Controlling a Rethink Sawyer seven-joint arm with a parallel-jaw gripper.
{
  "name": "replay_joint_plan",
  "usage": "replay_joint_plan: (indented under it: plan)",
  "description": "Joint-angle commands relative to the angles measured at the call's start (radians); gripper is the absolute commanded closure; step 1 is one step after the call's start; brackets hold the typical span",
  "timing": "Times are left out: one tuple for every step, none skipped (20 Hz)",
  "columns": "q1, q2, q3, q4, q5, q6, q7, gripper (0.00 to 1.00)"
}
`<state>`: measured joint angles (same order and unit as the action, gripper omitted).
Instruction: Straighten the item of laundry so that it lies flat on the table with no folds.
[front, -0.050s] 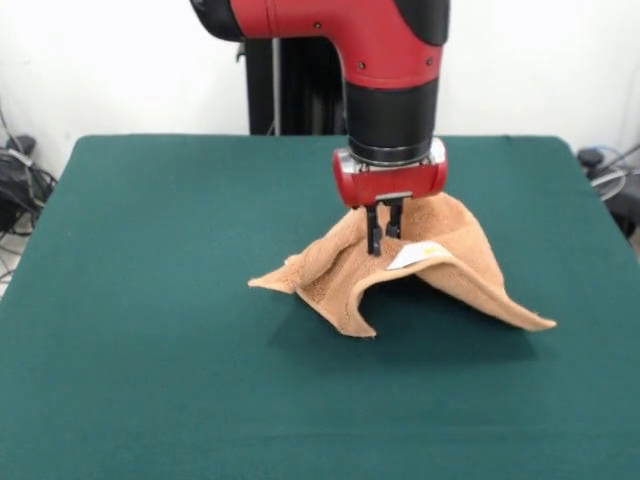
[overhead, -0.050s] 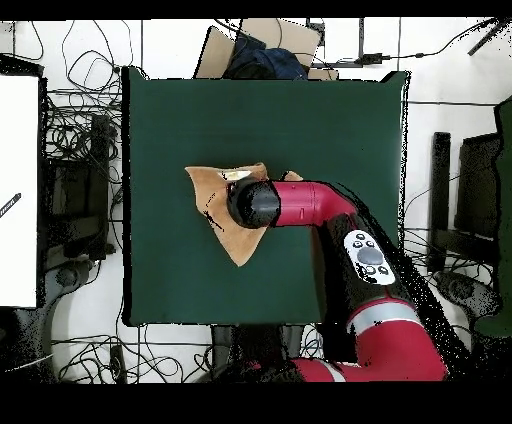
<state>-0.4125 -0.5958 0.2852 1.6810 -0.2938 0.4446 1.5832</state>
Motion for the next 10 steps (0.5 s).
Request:
replay_joint_plan:
  plan:
    - [0.018,-0.007,0.092,-0.043,0.007,0.076,0.002,1.00]
    - [0.014,-0.003,0.094,-0.042,0.006,0.071,0.002,1.00]
    - [0.015,-0.003,0.096,-0.043,0.005,0.072,0.002,1.00]
    - [0.013,-0.001,0.099,-0.044,0.002,0.070,-0.001,1.00]
    - [0.010,0.000,0.103,-0.041,0.001,0.066,-0.002,1.00]
    - [0.005,0.003,0.110,-0.040,-0.001,0.065,-0.008,1.00]
    - [-0.001,0.005,0.115,-0.036,0.001,0.059,-0.006,1.00]
    - [-0.005,0.009,0.120,-0.036,0.002,0.057,-0.008,1.00]
    - [-0.010,0.011,0.125,-0.032,0.001,0.051,-0.008,0.00]
    - [-0.010,0.010,0.125,-0.032,-0.001,0.048,-0.008,0.00]
